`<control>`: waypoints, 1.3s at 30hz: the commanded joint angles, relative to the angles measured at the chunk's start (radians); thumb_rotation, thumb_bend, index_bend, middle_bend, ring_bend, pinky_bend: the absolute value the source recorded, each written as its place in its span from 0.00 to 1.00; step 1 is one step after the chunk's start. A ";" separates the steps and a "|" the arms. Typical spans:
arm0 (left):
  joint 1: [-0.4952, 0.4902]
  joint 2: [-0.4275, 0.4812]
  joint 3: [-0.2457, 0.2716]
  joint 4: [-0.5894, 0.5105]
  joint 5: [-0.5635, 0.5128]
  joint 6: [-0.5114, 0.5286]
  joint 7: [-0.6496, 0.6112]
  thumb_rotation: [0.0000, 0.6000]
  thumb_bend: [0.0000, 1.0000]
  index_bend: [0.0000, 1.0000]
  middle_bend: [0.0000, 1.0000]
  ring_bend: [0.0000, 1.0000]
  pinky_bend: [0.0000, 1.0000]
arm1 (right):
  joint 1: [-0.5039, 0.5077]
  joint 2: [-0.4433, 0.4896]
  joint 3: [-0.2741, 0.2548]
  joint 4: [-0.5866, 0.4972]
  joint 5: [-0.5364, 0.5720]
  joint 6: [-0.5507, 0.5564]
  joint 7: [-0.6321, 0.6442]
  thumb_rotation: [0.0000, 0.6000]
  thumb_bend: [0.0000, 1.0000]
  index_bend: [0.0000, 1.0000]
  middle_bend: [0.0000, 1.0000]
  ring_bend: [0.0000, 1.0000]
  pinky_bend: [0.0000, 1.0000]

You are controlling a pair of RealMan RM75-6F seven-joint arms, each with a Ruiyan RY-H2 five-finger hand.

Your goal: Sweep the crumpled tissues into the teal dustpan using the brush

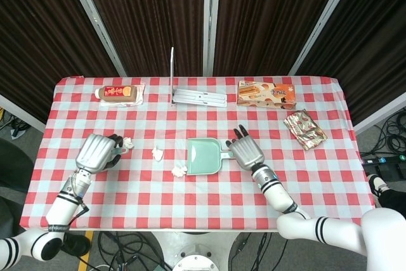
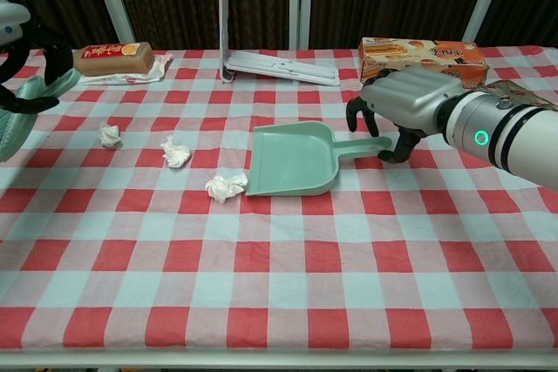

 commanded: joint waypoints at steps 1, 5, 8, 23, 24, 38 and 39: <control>0.000 -0.001 -0.004 0.001 0.001 -0.006 0.003 1.00 0.43 0.55 0.55 0.71 0.84 | 0.005 -0.015 0.001 0.011 0.005 0.009 0.007 1.00 0.22 0.34 0.44 0.10 0.02; 0.001 -0.002 -0.006 0.002 0.004 -0.013 0.006 1.00 0.43 0.55 0.55 0.71 0.84 | 0.014 -0.037 -0.003 0.029 0.010 0.013 0.003 1.00 0.22 0.35 0.44 0.10 0.02; 0.002 -0.001 -0.009 0.004 0.003 -0.019 0.005 1.00 0.43 0.55 0.55 0.71 0.84 | 0.019 -0.050 -0.007 0.039 0.013 0.015 0.003 1.00 0.23 0.36 0.45 0.11 0.02; -0.028 -0.024 -0.043 0.091 0.003 -0.083 -0.042 1.00 0.43 0.55 0.55 0.71 0.84 | 0.021 -0.048 -0.003 0.047 -0.027 0.042 0.066 1.00 0.40 0.64 0.63 0.26 0.09; -0.036 -0.027 -0.047 0.108 0.002 -0.094 -0.045 1.00 0.43 0.55 0.55 0.71 0.84 | 0.020 -0.040 -0.002 0.039 -0.029 0.044 0.069 1.00 0.40 0.66 0.63 0.26 0.09; -0.146 -0.117 -0.093 0.345 0.042 -0.250 -0.269 1.00 0.43 0.55 0.56 0.71 0.82 | 0.048 0.085 -0.039 -0.132 0.086 -0.002 -0.046 1.00 0.40 0.68 0.63 0.27 0.10; -0.152 -0.118 -0.094 0.346 0.047 -0.259 -0.293 1.00 0.43 0.55 0.56 0.71 0.83 | 0.051 0.087 -0.043 -0.139 0.095 -0.001 -0.056 1.00 0.40 0.68 0.63 0.27 0.10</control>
